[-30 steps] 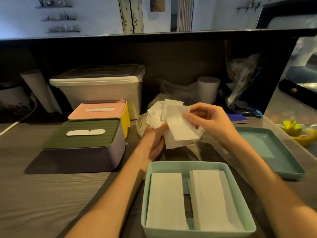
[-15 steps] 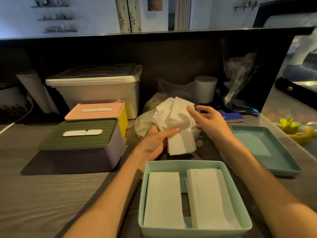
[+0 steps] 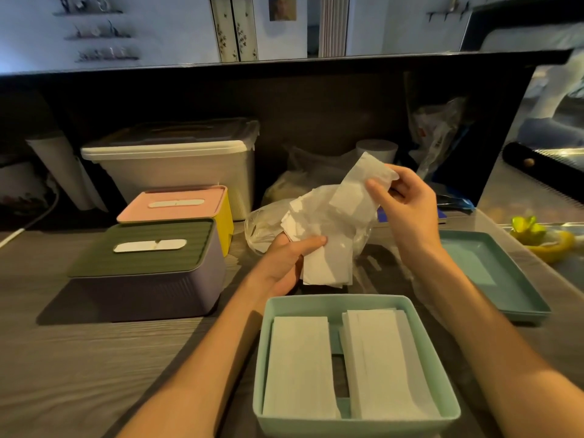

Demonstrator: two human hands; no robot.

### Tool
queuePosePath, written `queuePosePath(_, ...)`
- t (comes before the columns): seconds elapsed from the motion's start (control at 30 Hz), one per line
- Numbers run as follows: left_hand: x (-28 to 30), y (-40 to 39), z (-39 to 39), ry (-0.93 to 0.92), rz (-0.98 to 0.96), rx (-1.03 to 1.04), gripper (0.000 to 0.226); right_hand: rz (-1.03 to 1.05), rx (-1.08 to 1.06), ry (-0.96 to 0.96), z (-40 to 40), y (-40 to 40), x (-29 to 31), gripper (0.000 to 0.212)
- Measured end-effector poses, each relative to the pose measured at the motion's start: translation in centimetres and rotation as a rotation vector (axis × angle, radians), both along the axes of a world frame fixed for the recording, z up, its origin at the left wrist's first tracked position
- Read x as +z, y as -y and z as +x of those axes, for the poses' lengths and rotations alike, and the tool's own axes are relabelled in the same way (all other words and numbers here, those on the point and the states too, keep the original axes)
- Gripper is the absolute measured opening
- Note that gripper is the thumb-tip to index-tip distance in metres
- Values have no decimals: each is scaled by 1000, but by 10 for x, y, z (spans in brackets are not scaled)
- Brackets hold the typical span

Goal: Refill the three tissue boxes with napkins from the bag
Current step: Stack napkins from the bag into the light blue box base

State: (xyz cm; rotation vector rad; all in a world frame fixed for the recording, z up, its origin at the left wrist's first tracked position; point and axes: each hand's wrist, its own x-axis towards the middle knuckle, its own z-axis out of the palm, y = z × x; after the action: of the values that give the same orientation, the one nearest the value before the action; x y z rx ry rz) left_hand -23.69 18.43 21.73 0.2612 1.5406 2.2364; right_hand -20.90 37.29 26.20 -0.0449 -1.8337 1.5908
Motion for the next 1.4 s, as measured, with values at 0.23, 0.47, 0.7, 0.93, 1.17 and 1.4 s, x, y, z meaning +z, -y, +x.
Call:
queuePosePath(0.23, -1, 0, -4, 83, 51, 34, 35, -308, 665, 165, 10, -7, 20, 40)
queuePosePath(0.47, 7, -5, 1, 140, 62, -29, 20, -65, 775, 328, 14, -15, 18, 51)
queuePosePath(0.7, 6, -2, 8, 63, -25, -177, 49, 413, 309, 256, 4, -6, 5, 28)
queuePosePath(0.93, -3, 1, 3, 30, 84, -157, 48, 109, 185, 39, 5, -8, 11, 21)
queuePosePath(1.17, 5, -7, 3, 119, 148, -97, 50, 137, 399, 279, 8, 2, 8, 17)
queuePosePath(1.4, -4, -2, 0, -112, -76, -77, 52, 384, 70, 154, 1, 2, 0, 34)
